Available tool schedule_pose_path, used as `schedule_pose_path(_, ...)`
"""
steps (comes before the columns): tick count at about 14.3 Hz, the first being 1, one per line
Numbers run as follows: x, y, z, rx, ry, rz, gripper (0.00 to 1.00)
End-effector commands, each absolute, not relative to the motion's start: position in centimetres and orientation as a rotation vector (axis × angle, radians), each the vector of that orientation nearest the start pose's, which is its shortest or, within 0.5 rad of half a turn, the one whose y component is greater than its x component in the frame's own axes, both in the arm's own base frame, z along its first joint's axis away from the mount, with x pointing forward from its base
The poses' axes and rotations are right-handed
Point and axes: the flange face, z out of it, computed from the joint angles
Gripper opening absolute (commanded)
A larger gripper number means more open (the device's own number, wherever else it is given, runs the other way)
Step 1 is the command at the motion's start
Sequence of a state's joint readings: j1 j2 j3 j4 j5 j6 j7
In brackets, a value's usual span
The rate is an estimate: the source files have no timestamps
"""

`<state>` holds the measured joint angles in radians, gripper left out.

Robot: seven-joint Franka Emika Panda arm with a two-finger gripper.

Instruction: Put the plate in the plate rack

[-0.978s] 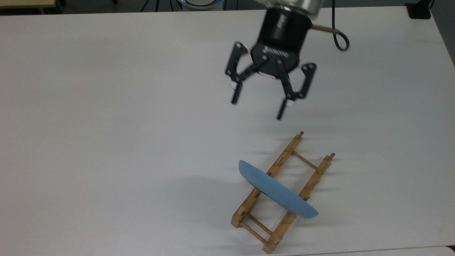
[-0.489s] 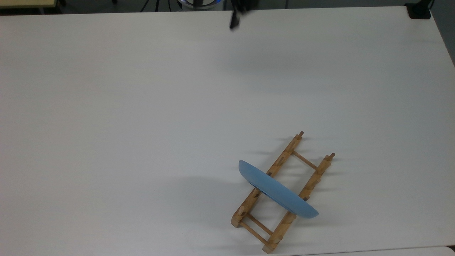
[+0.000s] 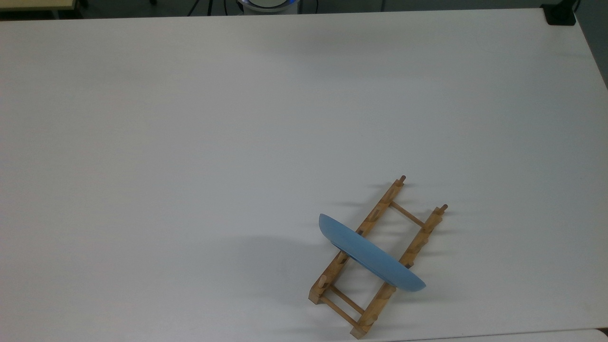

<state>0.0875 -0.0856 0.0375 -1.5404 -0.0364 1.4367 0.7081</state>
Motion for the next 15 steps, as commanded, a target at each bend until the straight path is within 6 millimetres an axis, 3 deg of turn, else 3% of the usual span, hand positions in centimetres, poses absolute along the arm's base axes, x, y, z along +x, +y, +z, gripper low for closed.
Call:
schedule_pose_path(1,50.7,1.6,66.8,-3.056,0.493,0.013,1.00)
schedule_pose_path(3,50.9,0.8,67.5,-3.084,0.219,-0.067,1.00)
schedule_pose_path(8,51.2,1.2,65.6,-3.088,0.180,-0.045,1.00)
schedule_pose_path(12,53.0,1.1,65.5,-3.081,0.184,-0.191,1.00)
schedule_pose_path(15,52.9,1.1,65.2,-3.082,0.173,-0.185,1.00)
